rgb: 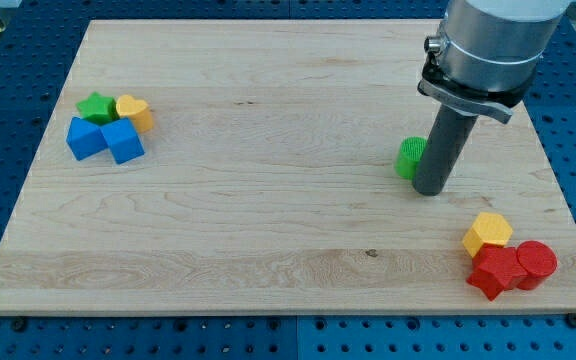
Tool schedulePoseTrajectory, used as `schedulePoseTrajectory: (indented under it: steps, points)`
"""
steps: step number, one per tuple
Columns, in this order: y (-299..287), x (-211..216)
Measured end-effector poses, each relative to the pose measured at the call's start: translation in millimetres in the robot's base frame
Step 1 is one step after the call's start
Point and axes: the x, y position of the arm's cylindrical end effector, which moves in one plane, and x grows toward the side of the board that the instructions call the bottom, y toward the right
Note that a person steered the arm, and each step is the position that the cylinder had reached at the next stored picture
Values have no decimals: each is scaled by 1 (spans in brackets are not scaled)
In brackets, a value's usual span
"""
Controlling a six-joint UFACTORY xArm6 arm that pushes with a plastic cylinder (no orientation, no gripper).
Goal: Move the yellow hexagon towards the bottom right of the blue cube
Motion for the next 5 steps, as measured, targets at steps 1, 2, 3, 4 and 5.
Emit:
schedulePoseTrajectory:
  steps: [1, 2, 3, 4, 5]
  points:
    - [48, 32]
    - [93, 43]
    - [108, 47]
    - [99, 63]
    - [99, 67]
